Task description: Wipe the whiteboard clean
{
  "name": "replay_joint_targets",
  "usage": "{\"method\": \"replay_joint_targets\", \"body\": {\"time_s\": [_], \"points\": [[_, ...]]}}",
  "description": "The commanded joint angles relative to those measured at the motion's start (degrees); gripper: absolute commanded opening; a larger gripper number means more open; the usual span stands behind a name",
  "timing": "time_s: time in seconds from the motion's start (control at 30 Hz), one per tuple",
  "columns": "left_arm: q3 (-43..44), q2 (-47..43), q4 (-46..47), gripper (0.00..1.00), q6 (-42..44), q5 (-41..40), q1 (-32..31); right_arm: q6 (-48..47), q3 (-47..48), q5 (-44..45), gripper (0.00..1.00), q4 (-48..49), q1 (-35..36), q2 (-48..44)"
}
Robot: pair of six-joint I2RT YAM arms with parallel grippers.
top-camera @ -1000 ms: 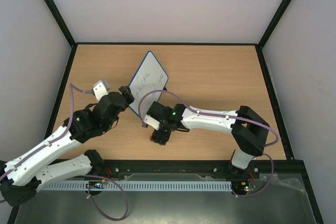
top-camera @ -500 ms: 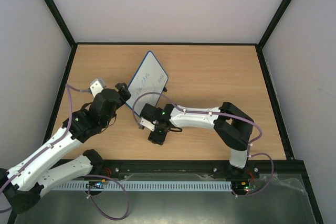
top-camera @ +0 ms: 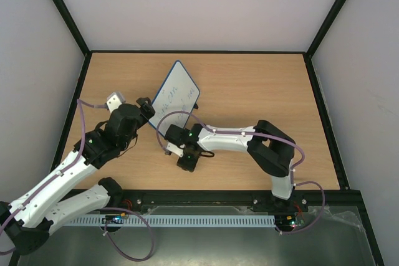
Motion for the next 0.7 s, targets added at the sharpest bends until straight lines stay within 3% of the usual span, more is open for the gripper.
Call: {"method": "replay_joint_targets", "body": {"time_s": [0.0,0.17,0.43,0.67], "points": [[-0.7,-0.5,0.7,0.96,0.0,0.3,0.3,0.2,2.6,0.1,0.51,-2.5,0.6,1.2],[-0.8,-0.5,0.8,0.96,-0.1,0.4,0.4,0.6,2.6,0.5,0.44,-2.7,0.6,1.2],[0.7,0.0,0.6,0.96,1.4,0.2,0.5,1.1,1.7,-0.3,0.46,-3.0,0.6,1.6],[0.4,-0.3,0.4,0.96,1.2,-0.1,0.6,1.3,2.0,0.7,0.41,-3.5,0.6,1.9]]}}
